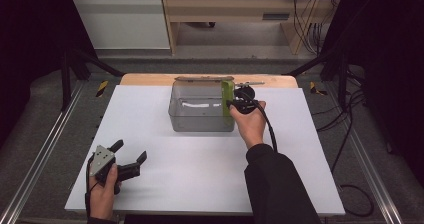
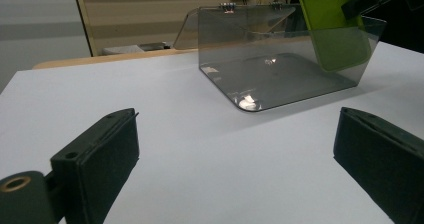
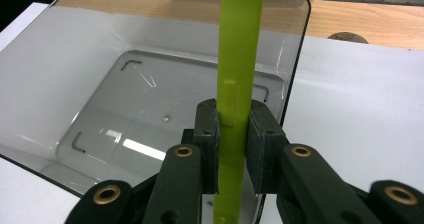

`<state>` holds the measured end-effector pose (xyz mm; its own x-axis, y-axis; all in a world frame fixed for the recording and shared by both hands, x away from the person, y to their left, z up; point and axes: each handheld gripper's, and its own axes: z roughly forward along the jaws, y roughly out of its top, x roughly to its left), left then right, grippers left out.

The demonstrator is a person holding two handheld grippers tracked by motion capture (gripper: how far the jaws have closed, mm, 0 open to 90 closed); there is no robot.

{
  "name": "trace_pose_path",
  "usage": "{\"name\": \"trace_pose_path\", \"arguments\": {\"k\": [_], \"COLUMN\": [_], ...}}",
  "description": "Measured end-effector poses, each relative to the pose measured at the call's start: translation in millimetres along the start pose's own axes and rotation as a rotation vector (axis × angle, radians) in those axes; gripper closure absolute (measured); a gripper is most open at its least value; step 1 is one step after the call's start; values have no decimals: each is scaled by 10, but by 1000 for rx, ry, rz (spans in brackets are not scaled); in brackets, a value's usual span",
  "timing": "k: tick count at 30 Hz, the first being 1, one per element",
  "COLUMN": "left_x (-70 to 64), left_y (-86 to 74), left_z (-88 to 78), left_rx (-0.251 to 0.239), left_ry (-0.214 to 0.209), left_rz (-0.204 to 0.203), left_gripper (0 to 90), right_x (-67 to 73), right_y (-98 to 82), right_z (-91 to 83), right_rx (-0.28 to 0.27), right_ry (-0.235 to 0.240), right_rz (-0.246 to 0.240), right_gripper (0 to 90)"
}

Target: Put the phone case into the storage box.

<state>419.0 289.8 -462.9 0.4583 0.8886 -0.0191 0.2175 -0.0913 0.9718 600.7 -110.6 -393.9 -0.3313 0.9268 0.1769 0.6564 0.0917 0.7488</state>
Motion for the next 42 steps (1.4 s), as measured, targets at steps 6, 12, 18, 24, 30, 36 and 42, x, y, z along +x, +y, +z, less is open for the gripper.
{"name": "trace_pose_path", "arguments": {"k": [6, 12, 18, 24, 30, 36, 42], "left_x": [-5, -6, -4, -3, -4, -8, -8], "left_y": [0, 0, -1, -1, -1, -1, -2], "left_z": [4, 3, 3, 2, 3, 5, 5], "left_rx": [-2, -2, -2, 2, 2, 3, 3], "left_ry": [-1, -3, -2, -4, -5, -6, -5], "left_rz": [-1, -1, -2, 2, 3, 3, 4], "left_gripper": [43, 43, 43, 43, 43, 43, 43], "right_x": [-8, -13, -19, -19, -19, -26, -24], "right_y": [-2, -6, -11, -15, -15, -14, -12], "right_z": [16, 29, 35, 43, 50, 52, 56], "right_rx": [5, 8, 7, 4, 1, 2, 1], "right_ry": [5, 9, 14, 28, 32, 36, 41], "right_rz": [10, 12, 14, 28, 29, 35, 37], "right_gripper": [771, 771, 771, 771, 771, 771, 771]}}
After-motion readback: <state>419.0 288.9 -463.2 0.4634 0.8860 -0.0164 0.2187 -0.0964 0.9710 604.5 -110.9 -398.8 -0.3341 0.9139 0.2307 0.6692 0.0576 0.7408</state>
